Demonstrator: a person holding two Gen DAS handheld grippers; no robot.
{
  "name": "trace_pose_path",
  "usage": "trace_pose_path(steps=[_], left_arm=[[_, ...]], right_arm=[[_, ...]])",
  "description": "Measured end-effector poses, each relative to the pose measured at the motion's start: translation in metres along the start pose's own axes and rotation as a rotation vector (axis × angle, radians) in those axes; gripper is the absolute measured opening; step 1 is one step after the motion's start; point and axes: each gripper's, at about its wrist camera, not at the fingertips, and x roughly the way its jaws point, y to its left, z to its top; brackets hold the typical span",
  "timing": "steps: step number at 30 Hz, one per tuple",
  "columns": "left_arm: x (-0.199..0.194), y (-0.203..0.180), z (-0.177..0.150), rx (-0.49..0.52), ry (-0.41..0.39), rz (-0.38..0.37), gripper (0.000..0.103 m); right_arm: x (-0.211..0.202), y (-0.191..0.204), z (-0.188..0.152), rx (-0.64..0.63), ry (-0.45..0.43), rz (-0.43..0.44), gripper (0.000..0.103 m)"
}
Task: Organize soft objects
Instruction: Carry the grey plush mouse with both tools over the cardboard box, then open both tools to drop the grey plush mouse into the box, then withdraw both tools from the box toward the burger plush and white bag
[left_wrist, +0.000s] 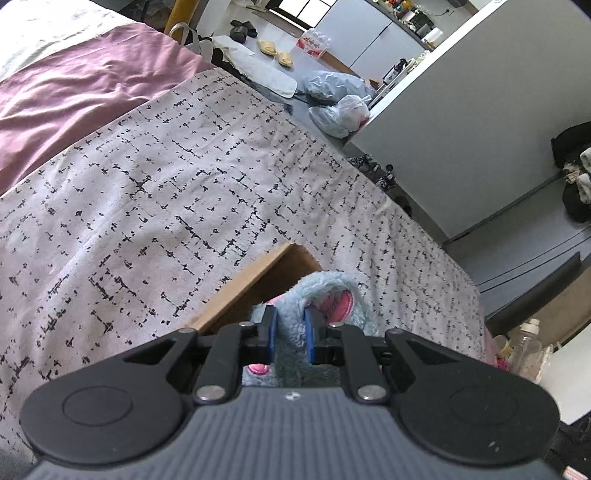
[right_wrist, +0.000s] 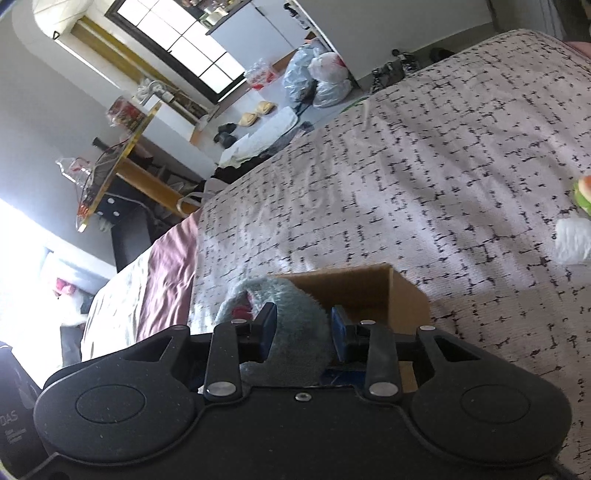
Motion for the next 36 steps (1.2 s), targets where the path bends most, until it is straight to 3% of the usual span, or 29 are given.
trace_pose_path(steps=[4, 15, 17, 21, 31, 36], left_arm=[[0.006, -0.001, 0.0, 0.006, 0.008, 0.045, 0.016], [-0.015, -0.014, -0.005, 0.044, -0.023, 0.071, 0.022], [-0.022, -0.018, -0.007, 0.054, -0.038, 0.086, 0.028], [-0.035, -0.025, -0.012, 0.08, -0.066, 0.104, 0.042], [-0.062, -0.04, -0.037, 0.152, -0.111, 0.133, 0.074], [-0.073, -0.045, -0.047, 0.188, -0.131, 0.146, 0.082]], right_arm=[[-0.002, -0.004, 0.002, 0.002, 0.003, 0.0, 0.033], [-0.022, -0.011, 0.003, 0.002, -0.018, 0.004, 0.034], [-0.026, -0.013, 0.002, -0.011, -0.018, -0.006, 0.04], [-0.034, -0.02, 0.001, -0.025, -0.01, -0.024, 0.041], [-0.069, -0.027, -0.001, -0.113, -0.041, -0.024, 0.061], [-0.085, -0.035, -0.001, -0.18, -0.057, -0.037, 0.071]])
